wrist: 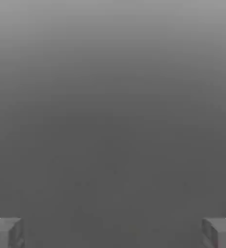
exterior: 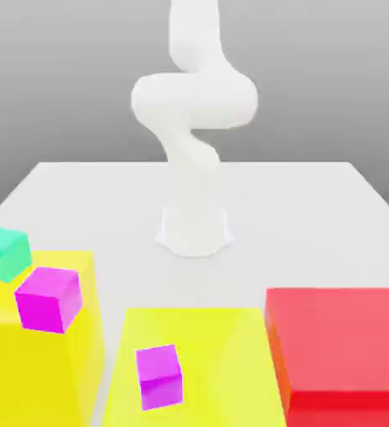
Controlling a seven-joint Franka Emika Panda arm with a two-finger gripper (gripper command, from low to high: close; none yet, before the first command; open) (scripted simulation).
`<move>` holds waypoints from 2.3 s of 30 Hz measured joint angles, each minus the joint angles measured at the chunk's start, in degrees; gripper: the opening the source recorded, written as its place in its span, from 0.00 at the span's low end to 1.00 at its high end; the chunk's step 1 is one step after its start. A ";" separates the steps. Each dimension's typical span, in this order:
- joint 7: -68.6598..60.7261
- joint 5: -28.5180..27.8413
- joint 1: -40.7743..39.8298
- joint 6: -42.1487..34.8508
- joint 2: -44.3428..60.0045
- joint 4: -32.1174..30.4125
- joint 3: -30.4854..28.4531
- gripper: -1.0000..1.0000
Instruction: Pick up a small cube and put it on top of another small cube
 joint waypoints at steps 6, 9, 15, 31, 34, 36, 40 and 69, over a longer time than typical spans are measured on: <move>8.54 -2.25 -9.37 5.17 10.82 -6.04 -4.70 0.50; 12.98 -3.05 -14.35 8.41 16.54 -9.46 -7.16 0.50; 21.45 -4.10 -23.40 14.99 28.00 -16.33 -13.16 0.50; 23.97 15.80 -38.92 43.00 58.35 -27.16 -6.30 0.50; 23.11 16.91 -40.49 44.36 60.04 -26.80 -4.47 0.00; 23.18 16.84 -40.50 44.40 60.04 -26.80 -4.47 0.00; 23.96 15.84 -39.99 43.58 58.96 -27.06 -5.22 0.00; 45.19 0.39 -27.76 -8.08 34.03 0.00 0.42 0.00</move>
